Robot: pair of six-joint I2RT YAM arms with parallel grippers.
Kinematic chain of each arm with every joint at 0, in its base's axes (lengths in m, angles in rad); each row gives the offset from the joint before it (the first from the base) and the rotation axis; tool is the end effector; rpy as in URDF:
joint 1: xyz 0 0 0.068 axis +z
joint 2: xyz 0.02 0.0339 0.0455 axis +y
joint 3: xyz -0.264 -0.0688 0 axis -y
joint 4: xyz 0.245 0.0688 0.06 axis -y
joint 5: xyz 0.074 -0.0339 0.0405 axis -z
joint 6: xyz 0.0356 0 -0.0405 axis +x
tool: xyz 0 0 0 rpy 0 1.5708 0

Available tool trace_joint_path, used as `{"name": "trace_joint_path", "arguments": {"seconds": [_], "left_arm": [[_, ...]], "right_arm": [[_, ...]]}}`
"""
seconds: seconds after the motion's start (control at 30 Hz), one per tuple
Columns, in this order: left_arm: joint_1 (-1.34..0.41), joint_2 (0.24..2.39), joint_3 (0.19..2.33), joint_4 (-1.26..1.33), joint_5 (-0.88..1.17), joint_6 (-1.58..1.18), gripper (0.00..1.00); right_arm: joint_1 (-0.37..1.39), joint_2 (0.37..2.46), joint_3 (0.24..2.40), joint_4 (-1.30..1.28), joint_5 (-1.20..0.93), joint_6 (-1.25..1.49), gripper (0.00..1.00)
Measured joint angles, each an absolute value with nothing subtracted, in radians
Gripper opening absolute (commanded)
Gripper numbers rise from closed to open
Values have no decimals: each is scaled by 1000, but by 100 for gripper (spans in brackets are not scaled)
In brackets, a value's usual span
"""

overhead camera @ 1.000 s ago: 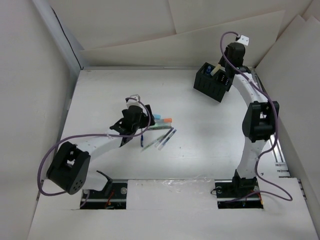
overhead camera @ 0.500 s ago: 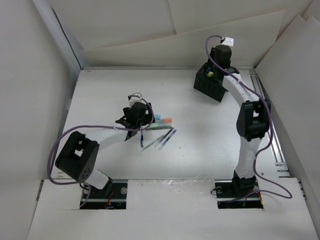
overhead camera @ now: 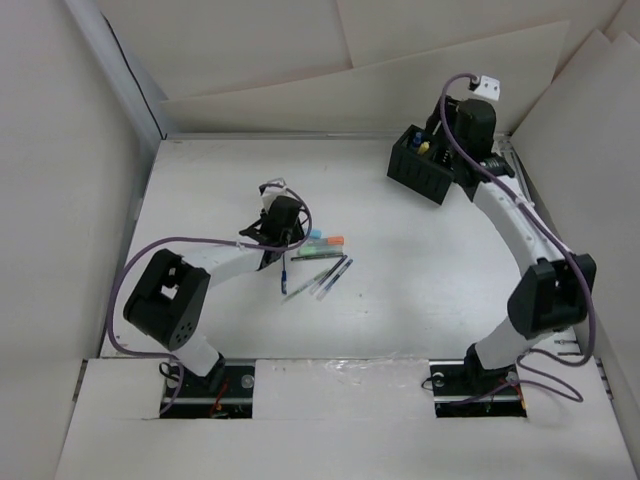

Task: Sort the stationery into containers
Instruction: Place the pen in the storage box, then pick up the pen from the center of the board.

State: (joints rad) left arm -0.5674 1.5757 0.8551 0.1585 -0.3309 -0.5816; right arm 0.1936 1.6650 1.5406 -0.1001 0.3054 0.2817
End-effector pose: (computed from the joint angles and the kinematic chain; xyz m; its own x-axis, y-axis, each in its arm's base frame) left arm 0.2896 -0.1709 0.2035 -0.5274 -0.2800 -0.8021 -0.0159 0.9472 -0.3201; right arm 0.3952 0.0666 0.3814 -0.1809 0.2347 -0.9551 0.1608 0.9651 0.2067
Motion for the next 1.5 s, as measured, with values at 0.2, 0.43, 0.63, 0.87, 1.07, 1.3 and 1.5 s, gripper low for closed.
{"name": "trace_joint_path", "arguments": {"seconds": [0.2,0.43,0.63,0.87,1.07,1.3,1.5], "left_arm": [[-567,1597,866,156,-339,-600,0],[-567,1602,880,151,-355,-533,32],[-567,1668,936,118,-327,-470,46],[-567,1739,976,75,-310,-495,47],[-567,1801,1050,49,-319,-525,56],[-567,1863,1105,35,-352,-541,62],[-560,1888,1123,31,-368,-546,67]], "right_arm": [[244,1468,1306,-51,226,325,68],[329,1392,1126,-62,163,348,64],[350,1348,1104,-62,157,348,64],[376,1345,1096,-59,156,348,64],[397,1345,1081,-53,149,348,64],[404,1345,1077,-52,146,347,64],[410,1345,1077,-52,138,347,64]]}}
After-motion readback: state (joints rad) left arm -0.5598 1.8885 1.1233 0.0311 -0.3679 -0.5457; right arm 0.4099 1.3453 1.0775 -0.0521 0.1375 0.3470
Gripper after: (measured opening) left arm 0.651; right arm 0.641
